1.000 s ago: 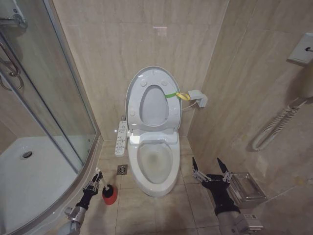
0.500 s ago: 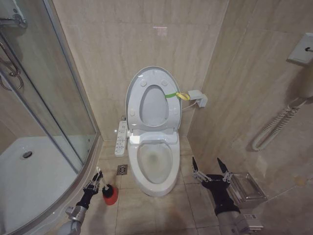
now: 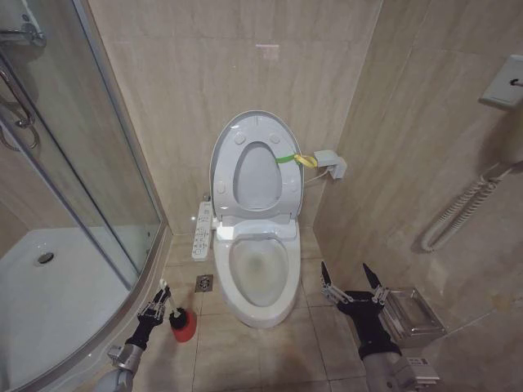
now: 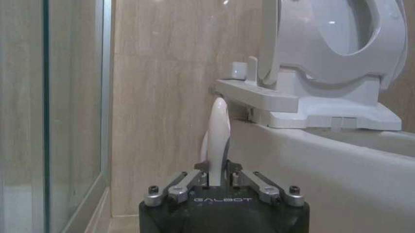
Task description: Open the toilet lid, clean the toilet bowl with a toilet brush, close the toilet lid, and flush.
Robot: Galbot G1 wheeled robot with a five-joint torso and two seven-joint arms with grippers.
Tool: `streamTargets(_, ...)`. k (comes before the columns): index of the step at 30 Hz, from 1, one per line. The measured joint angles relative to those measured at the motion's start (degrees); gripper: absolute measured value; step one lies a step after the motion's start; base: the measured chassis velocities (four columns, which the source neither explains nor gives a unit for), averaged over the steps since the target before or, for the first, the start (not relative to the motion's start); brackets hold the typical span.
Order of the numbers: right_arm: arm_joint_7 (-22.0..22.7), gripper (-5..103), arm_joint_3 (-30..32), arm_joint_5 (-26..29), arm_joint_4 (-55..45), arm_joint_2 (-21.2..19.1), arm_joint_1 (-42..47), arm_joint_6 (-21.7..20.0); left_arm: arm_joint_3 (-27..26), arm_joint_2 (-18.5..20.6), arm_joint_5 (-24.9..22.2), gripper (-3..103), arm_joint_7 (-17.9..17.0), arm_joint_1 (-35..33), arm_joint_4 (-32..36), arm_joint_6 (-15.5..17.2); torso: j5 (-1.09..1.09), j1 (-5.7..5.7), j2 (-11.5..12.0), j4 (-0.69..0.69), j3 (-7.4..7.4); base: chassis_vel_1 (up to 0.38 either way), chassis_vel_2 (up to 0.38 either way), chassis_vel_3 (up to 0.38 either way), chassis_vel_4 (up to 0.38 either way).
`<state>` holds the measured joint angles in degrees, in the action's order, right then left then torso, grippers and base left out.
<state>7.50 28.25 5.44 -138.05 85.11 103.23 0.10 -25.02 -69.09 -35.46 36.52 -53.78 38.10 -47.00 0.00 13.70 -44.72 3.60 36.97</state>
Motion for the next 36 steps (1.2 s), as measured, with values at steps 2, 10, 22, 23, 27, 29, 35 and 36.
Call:
streamTargets(2, 0.00, 100, 0.00, 0.00, 0.00, 0.00, 0.00, 0.00, -0.01, 0.00, 0.00, 16, 0.06, -0.01, 0.02, 0.00, 0.00, 0.00, 0.00, 0.00, 0.00, 0.000, 0.000, 0.000, 0.000)
streamTargets(10, 0.00, 100, 0.00, 0.00, 0.00, 0.00, 0.00, 0.00, -0.03, -0.39, 0.07, 16, 0.50, 0.07, -0.61, 0.00, 0.00, 0.00, 0.00, 0.00, 0.00, 0.000, 0.000, 0.000, 0.000)
streamTargets(22, 0.00, 100, 0.00, 0.00, 0.00, 0.00, 0.00, 0.00, -0.10, -0.28, 0.65, 16, 1.00, 0.41, -3.55, 0.01, 0.00, 0.00, 0.00, 0.00, 0.00, 0.000, 0.000, 0.000, 0.000)
streamTargets(23, 0.00, 100, 0.00, 0.00, 0.00, 0.00, 0.00, 0.00, -0.10, -0.28, 0.65, 16, 1.00, 0.41, -3.55, 0.01, 0.00, 0.00, 0.00, 0.00, 0.00, 0.000, 0.000, 0.000, 0.000)
streamTargets(27, 0.00, 100, 0.00, 0.00, 0.00, 0.00, 0.00, 0.00, -0.11, -0.17, 0.76, 16, 1.01, 0.65, -5.08, 0.02, 0.00, 0.00, 0.00, 0.00, 0.00, 0.000, 0.000, 0.000, 0.000)
streamTargets(29, 0.00, 100, 0.00, 0.00, 0.00, 0.00, 0.00, 0.00, -0.12, -0.25, 0.81, 16, 1.00, 0.72, -5.54, 0.02, 0.00, 0.00, 0.00, 0.00, 0.00, 0.000, 0.000, 0.000, 0.000)
streamTargets(35, 0.00, 100, 0.00, 0.00, 0.00, 0.00, 0.00, 0.00, 0.16, -0.82, 0.84, 16, 0.66, 1.14, -7.08, 0.06, 0.00, 0.00, 0.00, 0.00, 0.00, 0.000, 0.000, 0.000, 0.000)
streamTargets(36, 0.00, 100, 0.00, 0.00, 0.00, 0.00, 0.00, 0.00, 0.16, -0.82, 0.84, 16, 0.66, 1.14, -7.08, 0.06, 0.00, 0.00, 0.00, 0.00, 0.00, 0.000, 0.000, 0.000, 0.000)
